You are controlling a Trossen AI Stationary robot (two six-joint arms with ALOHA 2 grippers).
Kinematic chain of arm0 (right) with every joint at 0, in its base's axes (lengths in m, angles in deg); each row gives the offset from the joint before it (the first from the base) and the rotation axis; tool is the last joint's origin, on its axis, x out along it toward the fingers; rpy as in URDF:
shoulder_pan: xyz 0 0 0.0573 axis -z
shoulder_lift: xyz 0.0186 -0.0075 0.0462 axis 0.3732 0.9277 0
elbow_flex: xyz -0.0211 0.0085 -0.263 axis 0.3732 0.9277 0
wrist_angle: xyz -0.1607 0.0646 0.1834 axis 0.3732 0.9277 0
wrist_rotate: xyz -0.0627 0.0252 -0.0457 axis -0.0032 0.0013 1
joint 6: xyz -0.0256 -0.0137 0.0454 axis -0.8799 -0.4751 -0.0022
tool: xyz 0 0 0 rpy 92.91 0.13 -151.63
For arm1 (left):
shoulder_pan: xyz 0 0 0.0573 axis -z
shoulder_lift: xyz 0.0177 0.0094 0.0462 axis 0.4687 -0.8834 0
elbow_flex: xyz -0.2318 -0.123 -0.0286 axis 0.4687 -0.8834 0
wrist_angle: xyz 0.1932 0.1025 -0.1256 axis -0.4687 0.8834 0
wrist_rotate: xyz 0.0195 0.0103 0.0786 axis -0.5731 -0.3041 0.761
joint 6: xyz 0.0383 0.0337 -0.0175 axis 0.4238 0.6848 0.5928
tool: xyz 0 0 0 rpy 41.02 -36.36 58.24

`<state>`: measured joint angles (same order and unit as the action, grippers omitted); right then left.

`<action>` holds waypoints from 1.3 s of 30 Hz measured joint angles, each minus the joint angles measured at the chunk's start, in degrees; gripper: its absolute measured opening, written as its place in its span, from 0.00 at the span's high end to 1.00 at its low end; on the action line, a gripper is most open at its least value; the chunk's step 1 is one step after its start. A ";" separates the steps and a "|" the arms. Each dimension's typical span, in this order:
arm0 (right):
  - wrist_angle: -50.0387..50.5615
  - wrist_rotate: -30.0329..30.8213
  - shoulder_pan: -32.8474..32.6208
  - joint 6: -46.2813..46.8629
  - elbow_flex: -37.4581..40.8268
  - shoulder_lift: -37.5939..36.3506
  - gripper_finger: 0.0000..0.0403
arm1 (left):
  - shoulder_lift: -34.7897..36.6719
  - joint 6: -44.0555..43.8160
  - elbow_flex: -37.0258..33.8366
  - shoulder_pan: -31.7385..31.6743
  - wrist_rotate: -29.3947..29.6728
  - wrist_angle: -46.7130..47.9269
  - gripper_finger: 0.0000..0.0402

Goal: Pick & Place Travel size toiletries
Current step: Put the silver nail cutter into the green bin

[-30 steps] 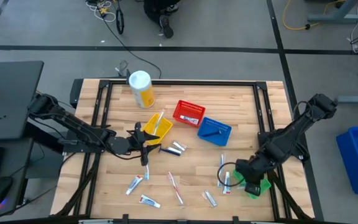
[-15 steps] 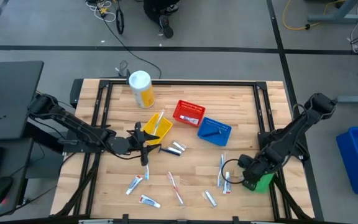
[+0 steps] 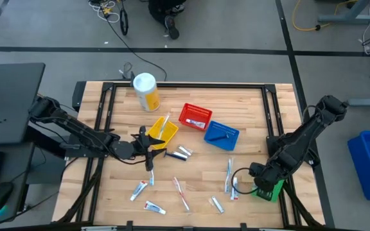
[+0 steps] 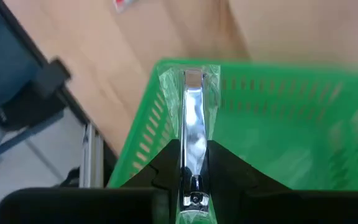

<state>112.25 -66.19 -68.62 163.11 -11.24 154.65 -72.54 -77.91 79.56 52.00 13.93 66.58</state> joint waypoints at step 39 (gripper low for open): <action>-7.32 18.87 2.92 -2.66 11.76 3.91 0.77 | 0.01 0.66 0.00 0.01 0.02 0.03 0.61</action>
<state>104.93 -47.32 -65.70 160.45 0.52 158.56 -72.53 -77.25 79.56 52.01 13.94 66.61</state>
